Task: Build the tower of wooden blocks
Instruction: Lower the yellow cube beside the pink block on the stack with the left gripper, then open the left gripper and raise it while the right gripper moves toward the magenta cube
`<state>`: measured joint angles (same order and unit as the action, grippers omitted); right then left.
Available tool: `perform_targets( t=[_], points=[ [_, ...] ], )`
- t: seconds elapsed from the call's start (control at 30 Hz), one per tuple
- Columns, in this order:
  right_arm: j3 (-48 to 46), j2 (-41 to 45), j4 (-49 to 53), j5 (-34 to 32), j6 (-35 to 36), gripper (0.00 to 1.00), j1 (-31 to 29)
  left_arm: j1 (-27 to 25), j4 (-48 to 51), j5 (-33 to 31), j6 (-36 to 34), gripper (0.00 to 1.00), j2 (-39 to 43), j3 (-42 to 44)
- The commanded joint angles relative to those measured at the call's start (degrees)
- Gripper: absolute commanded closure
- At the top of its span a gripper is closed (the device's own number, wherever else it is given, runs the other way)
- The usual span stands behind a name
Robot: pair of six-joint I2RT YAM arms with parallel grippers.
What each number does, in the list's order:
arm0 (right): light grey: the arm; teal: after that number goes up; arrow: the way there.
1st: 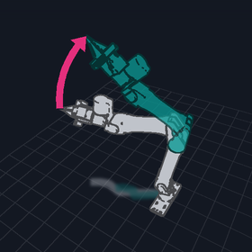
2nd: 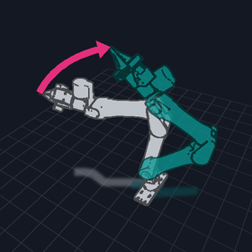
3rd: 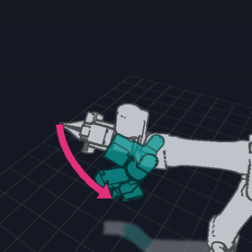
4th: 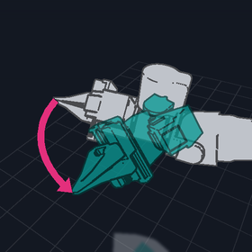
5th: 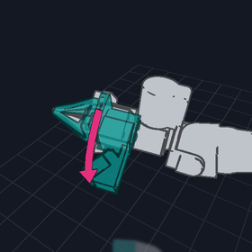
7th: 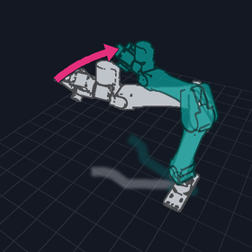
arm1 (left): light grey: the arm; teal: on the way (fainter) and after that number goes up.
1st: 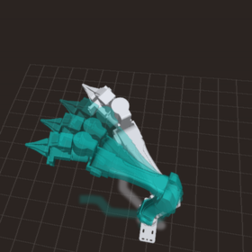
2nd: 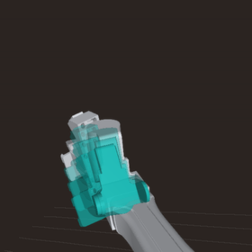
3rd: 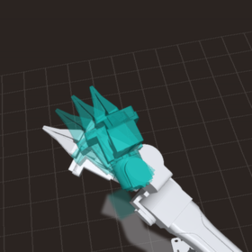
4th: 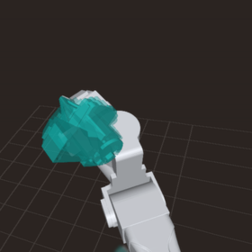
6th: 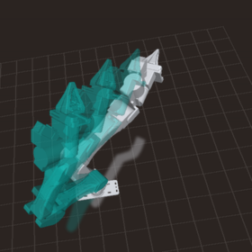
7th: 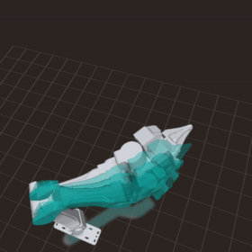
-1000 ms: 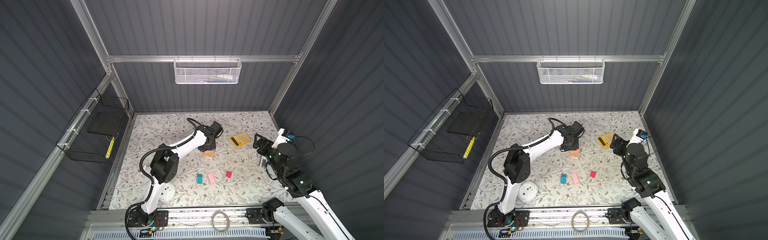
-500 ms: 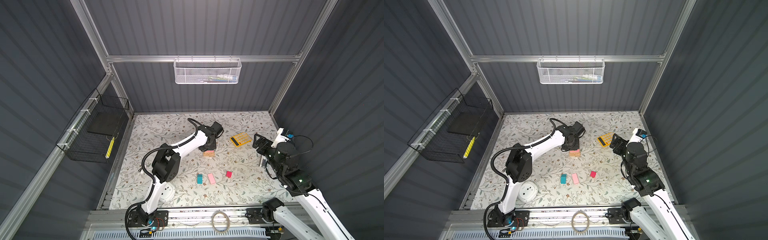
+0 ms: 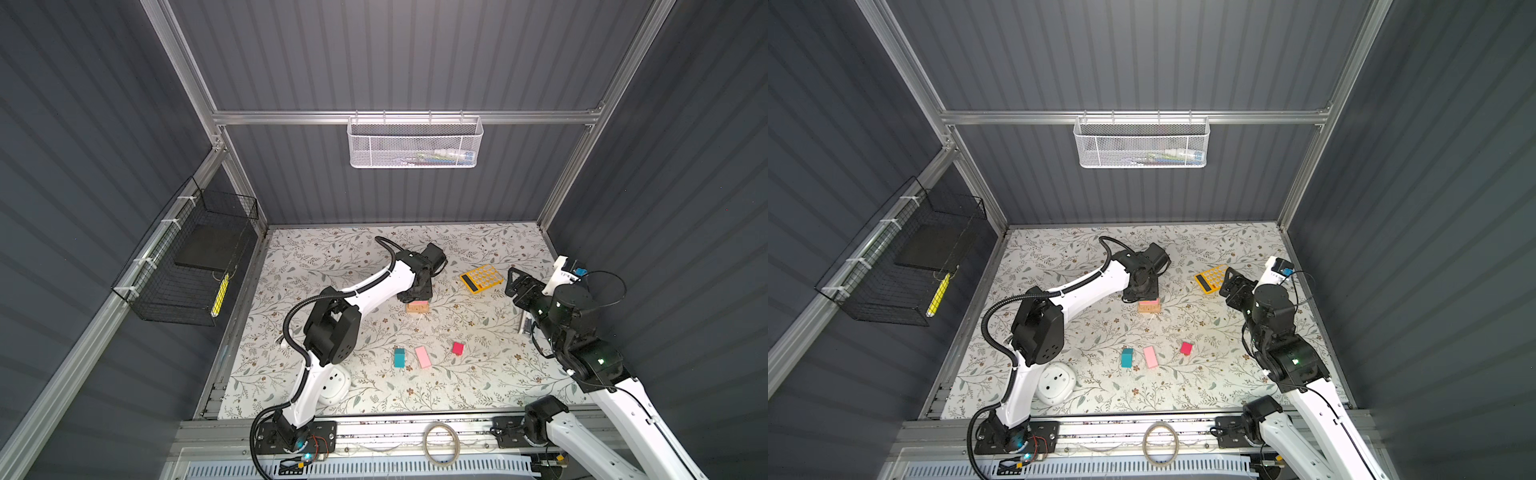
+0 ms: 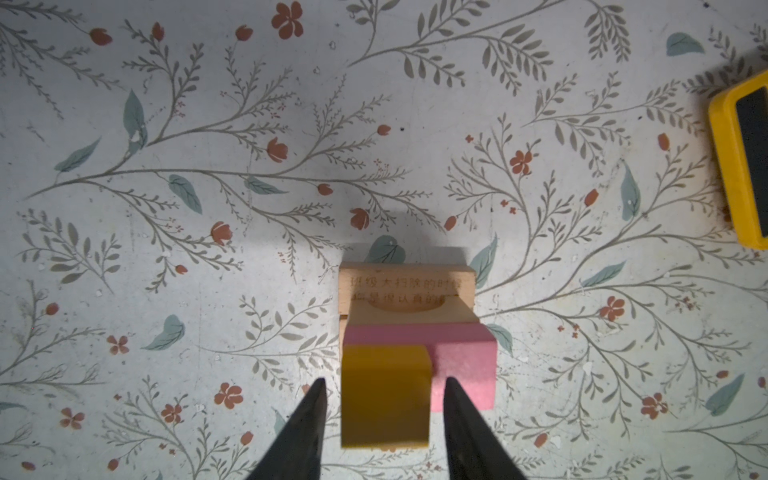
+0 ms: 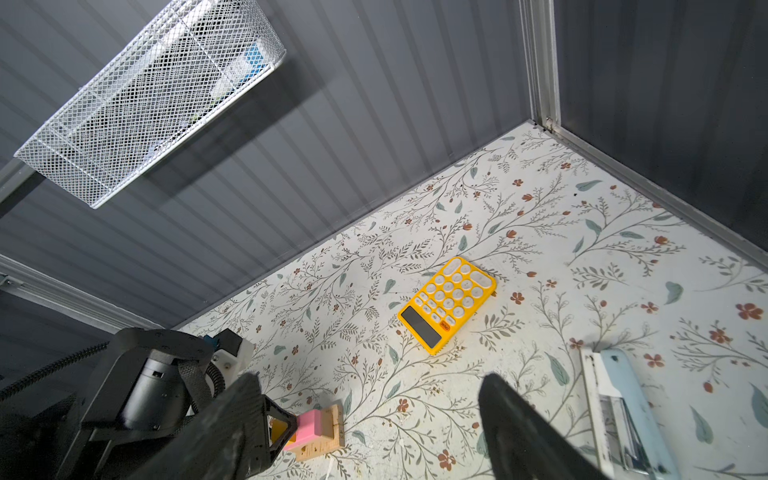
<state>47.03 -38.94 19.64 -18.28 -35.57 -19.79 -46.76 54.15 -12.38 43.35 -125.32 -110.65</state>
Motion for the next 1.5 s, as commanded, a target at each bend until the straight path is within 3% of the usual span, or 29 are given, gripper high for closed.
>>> perform_targets(
  t=[0.0,0.2,0.33,0.87,1.03,1.17,1.47],
  points=[
    [-0.6,-0.2,-1.4,0.4,0.0,0.16,0.3,0.2,0.6,0.2,0.6,0.49,-0.7,-1.4],
    [-0.2,-1.3,-1.2,0.8,0.2,0.13,0.5,0.2,0.6,-0.1,0.1,0.34,1.3,-1.6],
    [0.7,-3.7,-0.9,2.3,1.0,0.01,0.6,0.2,0.5,-0.5,-0.9,0.32,4.4,-1.5],
    [4.0,-17.9,-0.8,11.6,3.0,0.01,0.7,0.2,-4.1,-5.8,-9.7,0.27,26.8,9.6],
    [9.4,-22.7,8.8,15.2,5.0,0.09,0.7,0.5,-6.9,-9.9,-13.1,0.23,34.2,14.3],
    [7.4,-23.0,10.3,19.1,4.0,0.15,-0.2,2.5,-12.4,-10.9,-14.6,0.18,39.6,19.0],
    [7.0,-29.2,18.0,10.8,-3.8,0.24,-11.1,4.7,-20.3,-8.3,-16.7,0.14,46.9,29.1]
  ],
)
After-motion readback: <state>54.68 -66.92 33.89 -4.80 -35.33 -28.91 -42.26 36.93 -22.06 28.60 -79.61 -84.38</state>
